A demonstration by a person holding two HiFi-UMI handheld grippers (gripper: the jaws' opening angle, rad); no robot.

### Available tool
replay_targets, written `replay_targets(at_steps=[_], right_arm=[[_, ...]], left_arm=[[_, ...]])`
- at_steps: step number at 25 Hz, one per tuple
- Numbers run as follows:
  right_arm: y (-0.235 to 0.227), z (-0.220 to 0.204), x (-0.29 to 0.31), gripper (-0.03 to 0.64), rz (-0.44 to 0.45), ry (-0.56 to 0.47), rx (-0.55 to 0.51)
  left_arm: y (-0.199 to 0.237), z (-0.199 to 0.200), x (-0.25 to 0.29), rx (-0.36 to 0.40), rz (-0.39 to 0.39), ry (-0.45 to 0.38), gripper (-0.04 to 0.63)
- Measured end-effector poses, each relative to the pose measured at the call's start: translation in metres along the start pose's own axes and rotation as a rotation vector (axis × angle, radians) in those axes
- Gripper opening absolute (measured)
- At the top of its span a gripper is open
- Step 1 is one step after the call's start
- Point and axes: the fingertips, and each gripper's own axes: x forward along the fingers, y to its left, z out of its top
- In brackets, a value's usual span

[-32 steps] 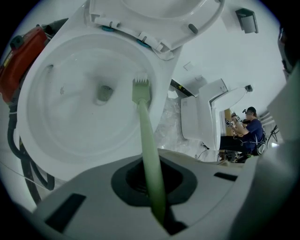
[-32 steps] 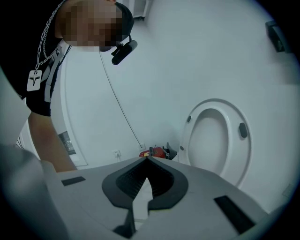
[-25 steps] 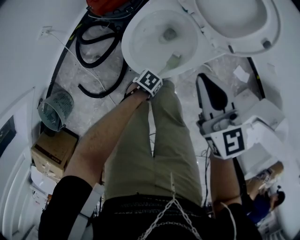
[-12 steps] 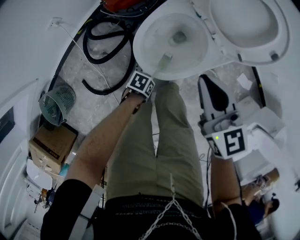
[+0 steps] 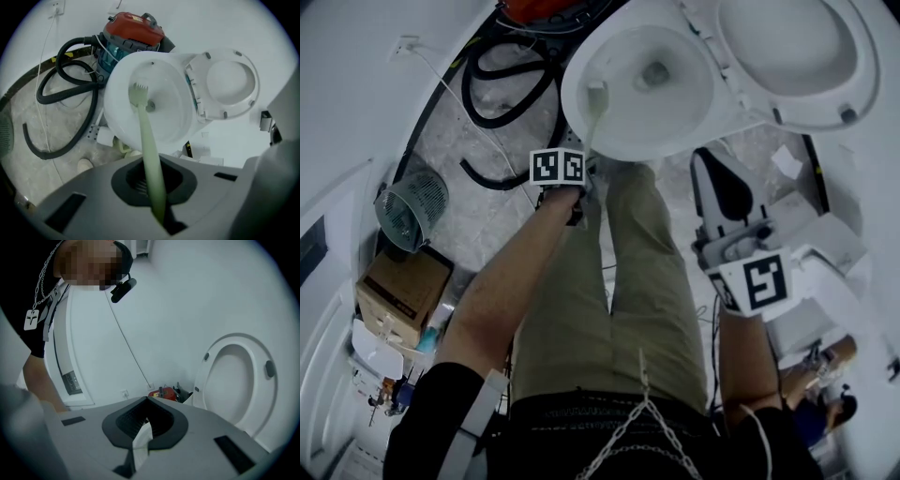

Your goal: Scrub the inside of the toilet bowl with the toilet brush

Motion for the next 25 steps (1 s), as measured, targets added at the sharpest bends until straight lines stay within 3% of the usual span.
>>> replay_targets(at_steps=[6,11,14,25], right_arm=[[-0.017,-0.004,-0.005,0.002,-0.014,0.009,0.014],[-0.037,-0.007,-0.008,0.002,-0.021,0.019,0.023],[-0.051,-0.01,-0.007,0.002,-0.022,0.029,0.023],[-0.086,-0.005,-0.006,0.002,-0.024,0.031,0.016]], left_arm=[[-0.041,-0.002,0.033,-0.078,-0.137,0.051,0.0],[-0.068,0.017,0.06,-0.264,-0.238,0.046,0.0],[-0.07,0.032,0.074,-0.332,-0.236,0.031,0.0],[-0.063,0.082,0.1,-0.296,-0.163,0.007,0.0]])
